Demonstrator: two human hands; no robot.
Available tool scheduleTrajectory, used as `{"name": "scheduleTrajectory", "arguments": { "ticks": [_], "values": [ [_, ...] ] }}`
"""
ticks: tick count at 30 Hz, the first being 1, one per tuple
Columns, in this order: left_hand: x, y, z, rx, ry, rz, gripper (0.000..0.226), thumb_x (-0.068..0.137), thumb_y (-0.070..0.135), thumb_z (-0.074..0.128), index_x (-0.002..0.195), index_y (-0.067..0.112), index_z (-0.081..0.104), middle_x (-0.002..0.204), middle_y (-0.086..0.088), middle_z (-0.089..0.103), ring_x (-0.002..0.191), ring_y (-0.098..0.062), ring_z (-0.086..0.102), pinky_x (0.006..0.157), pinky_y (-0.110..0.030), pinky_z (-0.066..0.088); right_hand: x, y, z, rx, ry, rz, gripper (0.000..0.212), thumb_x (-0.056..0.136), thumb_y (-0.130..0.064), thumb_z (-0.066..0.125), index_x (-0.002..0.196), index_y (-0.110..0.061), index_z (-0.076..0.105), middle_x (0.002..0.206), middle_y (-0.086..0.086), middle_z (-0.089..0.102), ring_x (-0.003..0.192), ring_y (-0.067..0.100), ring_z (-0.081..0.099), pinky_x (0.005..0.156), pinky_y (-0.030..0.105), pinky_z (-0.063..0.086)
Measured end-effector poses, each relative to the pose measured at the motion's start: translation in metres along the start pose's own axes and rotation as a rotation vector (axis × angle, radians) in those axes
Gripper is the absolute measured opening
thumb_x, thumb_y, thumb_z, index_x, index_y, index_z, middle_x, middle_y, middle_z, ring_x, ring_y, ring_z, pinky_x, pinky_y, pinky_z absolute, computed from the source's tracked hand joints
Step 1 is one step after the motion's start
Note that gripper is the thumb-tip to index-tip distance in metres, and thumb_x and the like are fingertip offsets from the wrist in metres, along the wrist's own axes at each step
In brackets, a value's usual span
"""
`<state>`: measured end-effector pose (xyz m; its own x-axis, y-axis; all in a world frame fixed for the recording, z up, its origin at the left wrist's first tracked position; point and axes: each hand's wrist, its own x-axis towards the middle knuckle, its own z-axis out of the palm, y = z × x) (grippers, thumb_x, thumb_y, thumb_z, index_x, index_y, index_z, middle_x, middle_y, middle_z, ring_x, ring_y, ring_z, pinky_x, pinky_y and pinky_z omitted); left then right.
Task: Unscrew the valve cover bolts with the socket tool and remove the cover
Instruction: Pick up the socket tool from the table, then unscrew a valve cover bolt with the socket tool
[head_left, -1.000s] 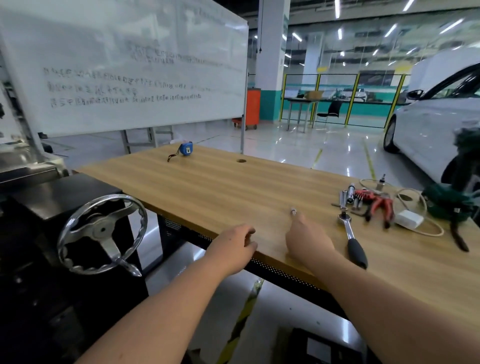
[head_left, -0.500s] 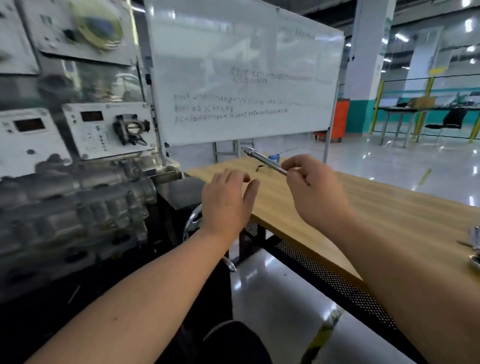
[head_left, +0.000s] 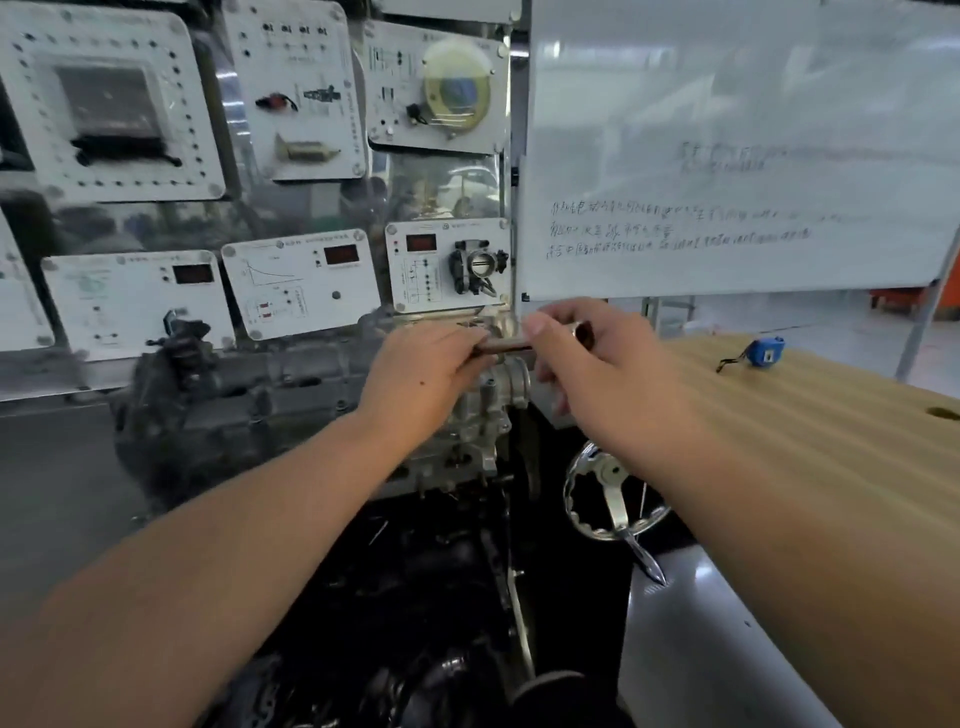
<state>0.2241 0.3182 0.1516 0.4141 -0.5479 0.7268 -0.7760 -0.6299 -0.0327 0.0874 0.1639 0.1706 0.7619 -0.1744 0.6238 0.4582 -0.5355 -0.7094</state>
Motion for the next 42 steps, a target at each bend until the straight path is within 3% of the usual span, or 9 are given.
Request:
{"name": "scheduleTrajectory", "arguments": {
  "ticks": [2, 4, 7, 11, 15, 18, 26, 33, 42],
  "values": [
    [0.004, -0.003, -0.008, -0.053, -0.03, 0.024, 0.034, 0.101, 0.042, 0.049, 0.093, 0.018, 0.072, 0.076, 0.011, 0.063, 0.069, -0.013, 0.055, 0.066, -0.032, 0.043, 0.014, -0.007, 0.012, 0.151, 0.062, 0.012, 0.047, 0.086, -0.063, 0.054, 0.087, -0.017, 0.061, 0.065, 0.005, 0.055, 0.059, 0.018, 0.054, 0.06, 0.053, 0.051],
    [0.011, -0.004, -0.012, -0.11, -0.082, -0.035, 0.032, 0.101, 0.044, 0.046, 0.076, 0.026, 0.055, 0.065, 0.016, 0.051, 0.058, -0.01, 0.049, 0.057, -0.027, 0.033, 0.033, -0.011, 0.022, 0.22, 0.14, 0.015, 0.052, 0.089, -0.06, 0.054, 0.086, -0.008, 0.055, 0.067, -0.003, 0.051, 0.062, 0.012, 0.051, 0.064, 0.049, 0.048],
    [0.022, -0.007, -0.011, -0.183, -0.122, -0.094, 0.035, 0.105, 0.037, 0.053, 0.07, 0.033, 0.049, 0.06, 0.015, 0.049, 0.055, 0.001, 0.047, 0.053, -0.024, 0.029, 0.06, -0.011, 0.031, 0.25, 0.164, 0.029, 0.043, 0.099, -0.05, 0.05, 0.098, -0.007, 0.058, 0.073, -0.013, 0.054, 0.067, 0.001, 0.052, 0.073, 0.04, 0.051],
    [0.034, -0.006, 0.0, -0.262, -0.183, -0.102, 0.041, 0.105, 0.034, 0.055, 0.065, 0.029, 0.05, 0.059, 0.008, 0.052, 0.052, -0.005, 0.049, 0.051, -0.017, 0.036, 0.083, -0.007, 0.033, 0.543, 0.099, 0.123, 0.025, 0.108, -0.035, 0.045, 0.091, -0.019, 0.053, 0.078, -0.004, 0.06, 0.078, 0.012, 0.061, 0.077, 0.033, 0.05],
    [0.04, -0.007, 0.013, -0.297, -0.267, -0.134, 0.043, 0.107, 0.037, 0.05, 0.073, 0.015, 0.062, 0.063, 0.0, 0.058, 0.052, -0.004, 0.05, 0.051, -0.014, 0.037, 0.097, -0.002, 0.035, 0.77, 0.082, 0.172, 0.039, 0.111, -0.035, 0.039, 0.075, -0.018, 0.043, 0.056, -0.006, 0.042, 0.055, 0.012, 0.038, 0.062, 0.03, 0.033],
    [0.045, -0.014, 0.015, -0.265, -0.285, -0.111, 0.045, 0.108, 0.038, 0.047, 0.064, 0.026, 0.049, 0.058, 0.007, 0.051, 0.053, 0.005, 0.053, 0.055, -0.011, 0.038, 0.108, 0.002, 0.039, 0.788, 0.029, 0.194, 0.052, 0.108, -0.051, 0.033, 0.066, -0.021, 0.04, 0.053, -0.007, 0.037, 0.051, 0.012, 0.031, 0.06, 0.031, 0.029],
    [0.053, -0.023, 0.028, -0.283, -0.251, -0.093, 0.045, 0.108, 0.037, 0.049, 0.064, 0.032, 0.046, 0.056, 0.01, 0.049, 0.056, 0.01, 0.053, 0.055, -0.011, 0.038, 0.135, 0.011, 0.042, 0.731, 0.006, 0.272, 0.048, 0.107, -0.044, 0.037, 0.065, -0.021, 0.037, 0.05, -0.005, 0.031, 0.048, 0.014, 0.026, 0.056, 0.034, 0.026],
    [0.058, -0.038, 0.024, -0.296, -0.228, -0.114, 0.042, 0.107, 0.037, 0.049, 0.077, 0.012, 0.062, 0.06, 0.006, 0.053, 0.056, 0.005, 0.053, 0.055, -0.014, 0.039, 0.152, 0.01, 0.05, 0.781, -0.02, 0.26, 0.049, 0.106, -0.042, 0.039, 0.062, -0.022, 0.036, 0.05, -0.004, 0.03, 0.046, 0.014, 0.027, 0.052, 0.032, 0.028],
    [0.072, -0.079, 0.02, -0.289, -0.258, -0.216, 0.038, 0.107, 0.039, 0.047, 0.082, 0.015, 0.062, 0.07, 0.0, 0.06, 0.061, -0.009, 0.053, 0.06, -0.016, 0.041, 0.196, 0.013, 0.078, 0.845, -0.069, 0.31, 0.049, 0.105, -0.048, 0.04, 0.062, -0.023, 0.041, 0.05, -0.005, 0.034, 0.046, 0.013, 0.029, 0.052, 0.031, 0.029]
  ]
}}
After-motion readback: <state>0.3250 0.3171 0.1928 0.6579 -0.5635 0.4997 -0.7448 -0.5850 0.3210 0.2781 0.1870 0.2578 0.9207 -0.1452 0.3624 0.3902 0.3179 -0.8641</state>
